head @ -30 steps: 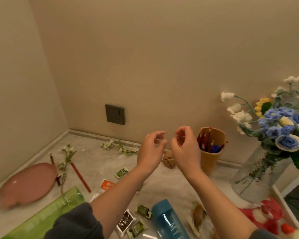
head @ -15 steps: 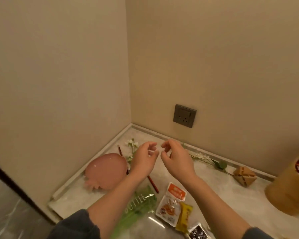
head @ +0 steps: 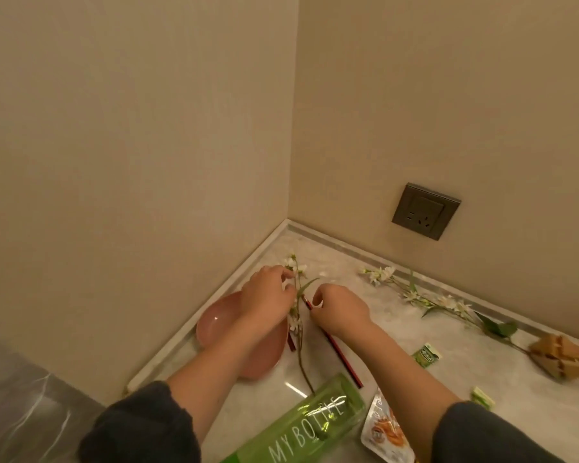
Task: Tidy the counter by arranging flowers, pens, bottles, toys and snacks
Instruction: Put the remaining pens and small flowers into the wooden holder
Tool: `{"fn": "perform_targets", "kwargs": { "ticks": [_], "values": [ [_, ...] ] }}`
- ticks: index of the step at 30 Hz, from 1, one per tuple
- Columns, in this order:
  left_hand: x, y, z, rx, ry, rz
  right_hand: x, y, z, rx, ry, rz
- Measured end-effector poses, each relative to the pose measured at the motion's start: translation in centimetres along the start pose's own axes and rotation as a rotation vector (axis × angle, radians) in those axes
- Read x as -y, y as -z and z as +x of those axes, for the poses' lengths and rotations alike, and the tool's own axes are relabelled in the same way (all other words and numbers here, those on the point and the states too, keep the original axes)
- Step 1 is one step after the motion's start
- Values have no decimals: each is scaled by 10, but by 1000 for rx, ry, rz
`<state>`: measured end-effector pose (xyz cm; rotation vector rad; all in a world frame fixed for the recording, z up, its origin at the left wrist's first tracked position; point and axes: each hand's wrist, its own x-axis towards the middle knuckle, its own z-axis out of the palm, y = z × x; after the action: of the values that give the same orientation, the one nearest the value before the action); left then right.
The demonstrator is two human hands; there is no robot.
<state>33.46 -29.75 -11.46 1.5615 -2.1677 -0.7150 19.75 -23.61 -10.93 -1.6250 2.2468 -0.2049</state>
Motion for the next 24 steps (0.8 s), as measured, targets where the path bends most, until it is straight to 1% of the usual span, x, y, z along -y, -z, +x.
{"fn": "perform_targets", "kwargs": {
  "ticks": [4,6,10,18,24],
  "values": [
    [8,-5,15,82,35,195,1,-6,14,93,-33,-106],
    [9,-9,20,125,53,265,0,-10,18,93,-34,-115],
    [5,-13,32,153,108,338,-1,-12,24,78,-38,-103],
    [-1,-21,45,161,117,358,-8,-16,23,14,-82,38],
    [-12,-24,49,213,186,242,-20,-7,18,-64,-163,173]
  ]
}}
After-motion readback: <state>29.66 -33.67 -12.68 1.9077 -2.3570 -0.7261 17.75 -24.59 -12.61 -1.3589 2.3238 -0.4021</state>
